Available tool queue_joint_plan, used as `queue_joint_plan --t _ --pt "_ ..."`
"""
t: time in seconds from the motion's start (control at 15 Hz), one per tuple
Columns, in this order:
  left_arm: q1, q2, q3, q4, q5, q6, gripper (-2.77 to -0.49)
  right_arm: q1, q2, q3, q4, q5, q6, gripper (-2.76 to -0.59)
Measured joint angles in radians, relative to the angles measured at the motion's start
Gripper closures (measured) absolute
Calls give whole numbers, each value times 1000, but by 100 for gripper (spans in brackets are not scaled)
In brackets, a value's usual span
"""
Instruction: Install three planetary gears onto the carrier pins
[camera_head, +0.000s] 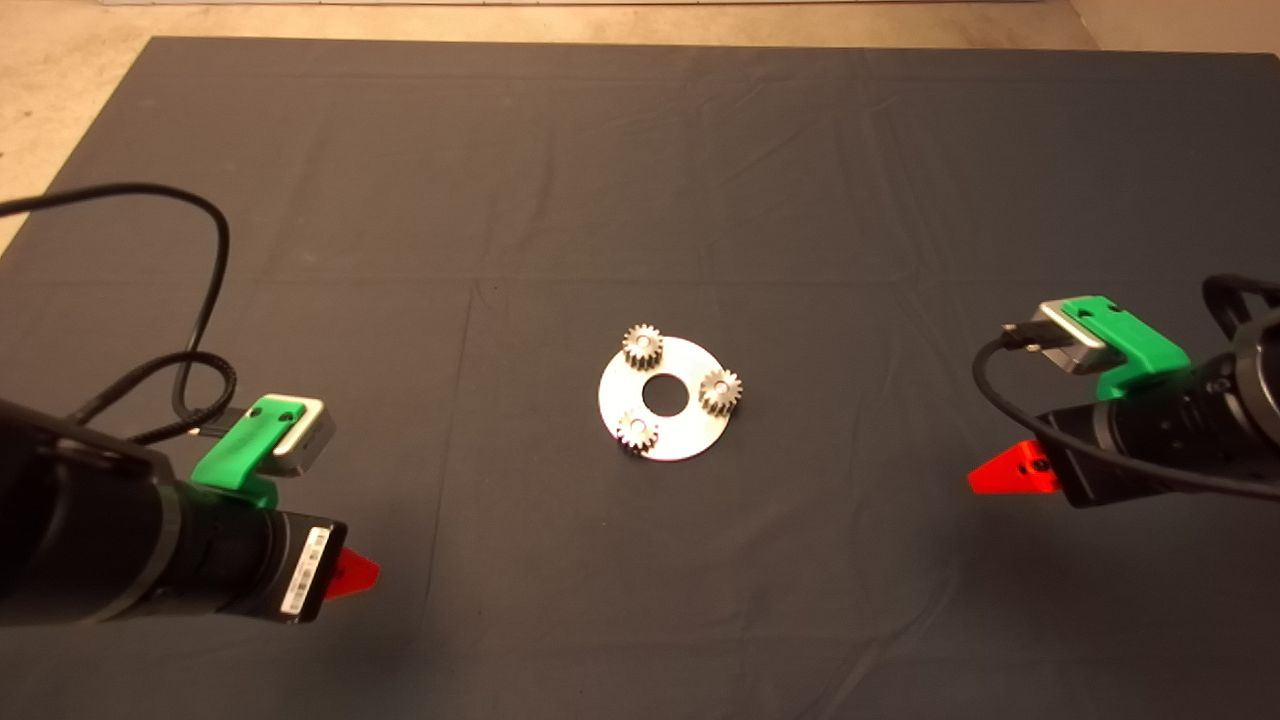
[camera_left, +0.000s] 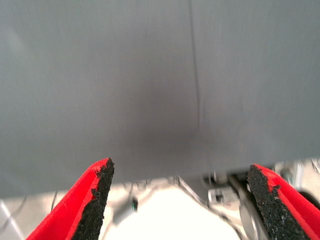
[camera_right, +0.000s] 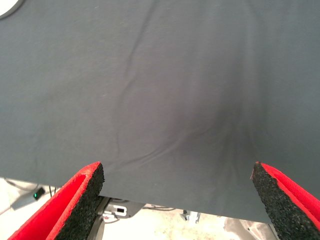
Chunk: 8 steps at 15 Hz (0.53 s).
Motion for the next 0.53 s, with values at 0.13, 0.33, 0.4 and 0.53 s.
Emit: queue_joint_plan --t 0.13,0.33,0.4,0.53 --pt "0 5 8 -30 0 -32 -189 -6 -17 10 -7 1 3 -221" --pt "0 20 8 -75 0 -44 -189 -18 -85 20 1 5 -19 -221" --pt "0 22 8 -109 0 -45 -189 -30 -135 21 9 6 -36 -221" --pt "0 22 8 -128 1 -52 -189 -73 -249 22 31 -1 -59 -221"
